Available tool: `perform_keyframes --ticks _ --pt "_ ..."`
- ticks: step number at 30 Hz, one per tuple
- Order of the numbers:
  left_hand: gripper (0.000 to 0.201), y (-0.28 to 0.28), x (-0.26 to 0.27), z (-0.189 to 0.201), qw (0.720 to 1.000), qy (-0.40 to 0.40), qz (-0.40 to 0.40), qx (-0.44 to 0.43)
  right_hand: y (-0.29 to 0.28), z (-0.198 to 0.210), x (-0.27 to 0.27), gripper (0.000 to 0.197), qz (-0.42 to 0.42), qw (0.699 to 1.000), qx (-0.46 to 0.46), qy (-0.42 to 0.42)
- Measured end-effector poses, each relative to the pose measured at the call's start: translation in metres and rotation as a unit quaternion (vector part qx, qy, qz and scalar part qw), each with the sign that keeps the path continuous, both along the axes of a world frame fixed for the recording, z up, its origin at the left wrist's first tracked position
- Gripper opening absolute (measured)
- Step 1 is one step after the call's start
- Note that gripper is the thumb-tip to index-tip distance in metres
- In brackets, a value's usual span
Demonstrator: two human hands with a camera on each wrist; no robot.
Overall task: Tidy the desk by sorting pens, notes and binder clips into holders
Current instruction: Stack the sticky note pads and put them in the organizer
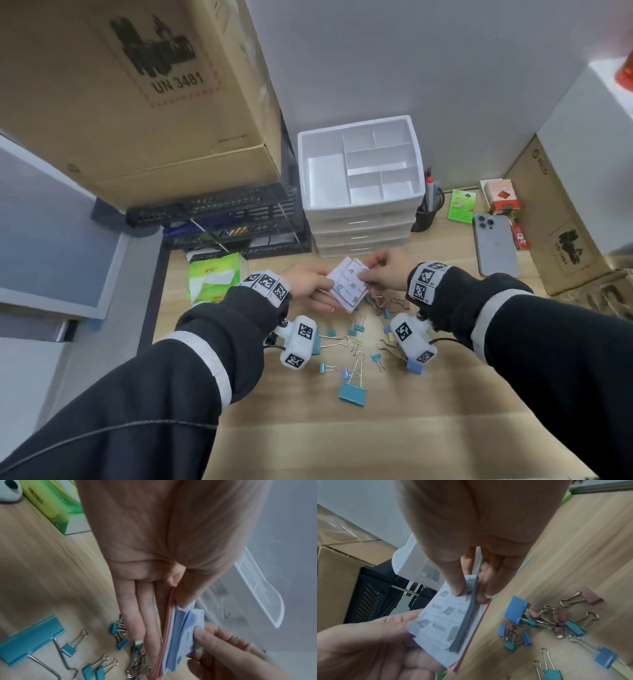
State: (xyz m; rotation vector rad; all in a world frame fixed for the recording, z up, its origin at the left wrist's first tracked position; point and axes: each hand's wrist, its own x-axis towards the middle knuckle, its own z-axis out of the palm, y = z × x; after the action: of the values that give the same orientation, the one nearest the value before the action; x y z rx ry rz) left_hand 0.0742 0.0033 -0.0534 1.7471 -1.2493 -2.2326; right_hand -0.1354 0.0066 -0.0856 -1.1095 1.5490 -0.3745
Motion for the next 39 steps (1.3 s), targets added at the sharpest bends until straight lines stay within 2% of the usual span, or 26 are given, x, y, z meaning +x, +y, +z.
perform_keyframes --ticks 3,6,8,12,15,19,26,31,34,36,39 --pt "0.033 -0.002 0.001 0.008 0.998 0.044 0.023 0.035 -0.007 0.008 0.000 0.023 0.015 0.998 -0.042 0.048" --pt "0.032 -0.004 0.001 0.015 0.996 0.073 0.021 0.040 -0.011 0.014 0.000 0.021 0.026 0.998 -0.057 0.032" --pt "0.031 -0.007 0.001 0.017 0.998 0.055 0.003 0.025 -0.012 0.019 0.002 0.019 0.045 0.996 -0.076 0.023" --pt "0.023 -0.013 0.002 0.014 0.997 -0.035 -0.042 -0.048 -0.016 0.033 0.008 0.014 0.119 0.985 -0.117 0.033" --pt "0.020 -0.017 0.004 0.013 0.992 -0.059 -0.065 -0.087 -0.019 0.038 0.012 0.013 0.139 0.984 -0.106 0.028" --pt "0.021 -0.022 0.008 0.020 0.993 -0.054 -0.033 -0.101 -0.023 0.043 0.013 0.021 0.156 0.983 -0.096 0.028" --pt "0.028 -0.034 0.014 0.035 0.998 -0.002 0.033 -0.061 -0.027 0.056 0.018 0.023 0.142 0.987 -0.078 0.001" --pt "0.030 -0.045 0.021 0.057 0.992 0.038 0.089 -0.084 -0.043 0.085 0.027 0.025 0.139 0.987 -0.079 -0.030" --pt "0.031 -0.059 0.024 0.079 0.987 0.059 0.108 -0.102 -0.064 0.116 0.029 0.022 0.165 0.981 -0.099 -0.007" --pt "0.033 -0.070 0.023 0.093 0.983 0.052 0.122 -0.125 -0.082 0.136 0.030 0.019 0.181 0.977 -0.116 0.015" --pt "0.041 -0.086 0.023 0.107 0.978 -0.015 0.136 -0.160 -0.114 0.160 0.035 0.011 0.152 0.975 -0.153 0.052"
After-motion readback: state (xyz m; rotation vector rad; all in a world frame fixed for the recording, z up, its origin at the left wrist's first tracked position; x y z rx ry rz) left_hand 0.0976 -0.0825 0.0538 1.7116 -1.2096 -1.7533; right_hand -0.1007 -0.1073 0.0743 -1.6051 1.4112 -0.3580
